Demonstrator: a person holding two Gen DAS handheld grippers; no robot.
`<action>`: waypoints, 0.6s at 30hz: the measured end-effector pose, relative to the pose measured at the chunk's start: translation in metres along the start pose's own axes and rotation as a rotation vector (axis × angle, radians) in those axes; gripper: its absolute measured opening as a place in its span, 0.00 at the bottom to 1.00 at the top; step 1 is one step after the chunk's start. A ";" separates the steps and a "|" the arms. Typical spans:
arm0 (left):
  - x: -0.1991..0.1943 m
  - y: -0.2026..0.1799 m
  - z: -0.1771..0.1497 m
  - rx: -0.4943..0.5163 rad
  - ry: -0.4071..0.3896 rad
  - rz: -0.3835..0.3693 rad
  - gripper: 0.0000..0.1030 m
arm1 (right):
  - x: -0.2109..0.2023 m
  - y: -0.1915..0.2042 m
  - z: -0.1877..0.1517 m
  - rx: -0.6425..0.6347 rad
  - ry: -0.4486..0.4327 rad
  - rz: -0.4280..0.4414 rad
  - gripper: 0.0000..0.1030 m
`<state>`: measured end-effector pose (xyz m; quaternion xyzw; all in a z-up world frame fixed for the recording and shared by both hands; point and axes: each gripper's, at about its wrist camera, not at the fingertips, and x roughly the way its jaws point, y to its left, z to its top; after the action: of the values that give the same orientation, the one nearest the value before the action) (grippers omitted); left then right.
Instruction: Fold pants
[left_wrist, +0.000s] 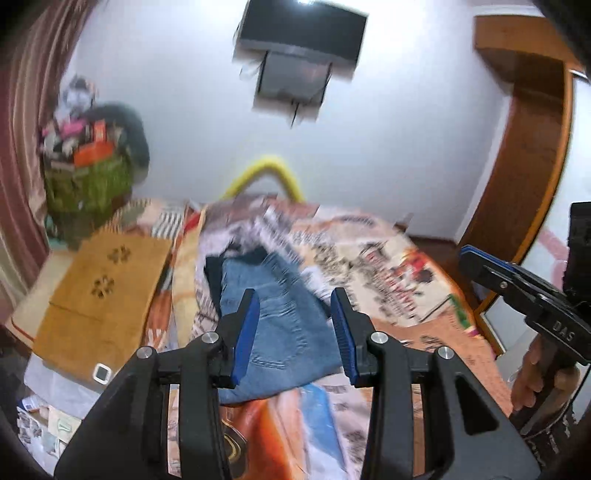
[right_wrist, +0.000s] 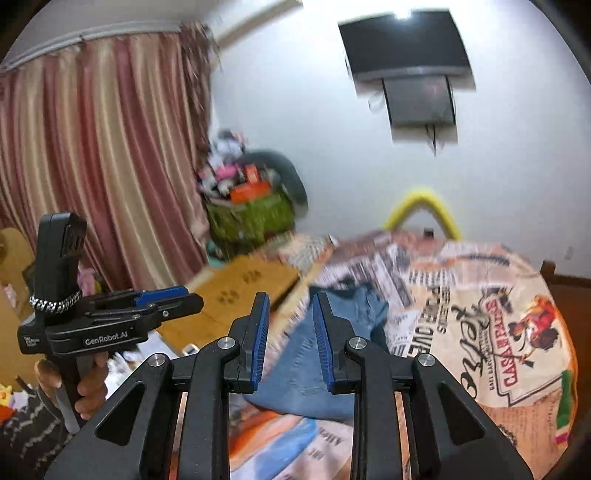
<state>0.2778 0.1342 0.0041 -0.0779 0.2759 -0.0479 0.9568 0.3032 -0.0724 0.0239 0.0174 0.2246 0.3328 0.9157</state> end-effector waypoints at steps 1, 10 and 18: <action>-0.020 -0.008 -0.002 0.013 -0.033 0.001 0.38 | -0.023 0.012 0.001 -0.016 -0.037 0.000 0.21; -0.156 -0.071 -0.050 0.131 -0.284 0.092 0.47 | -0.130 0.073 -0.031 -0.083 -0.196 0.020 0.24; -0.200 -0.085 -0.094 0.123 -0.372 0.090 0.85 | -0.162 0.102 -0.068 -0.146 -0.263 -0.118 0.71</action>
<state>0.0543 0.0662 0.0442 -0.0145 0.0943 -0.0065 0.9954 0.1031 -0.1008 0.0466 -0.0190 0.0785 0.2889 0.9540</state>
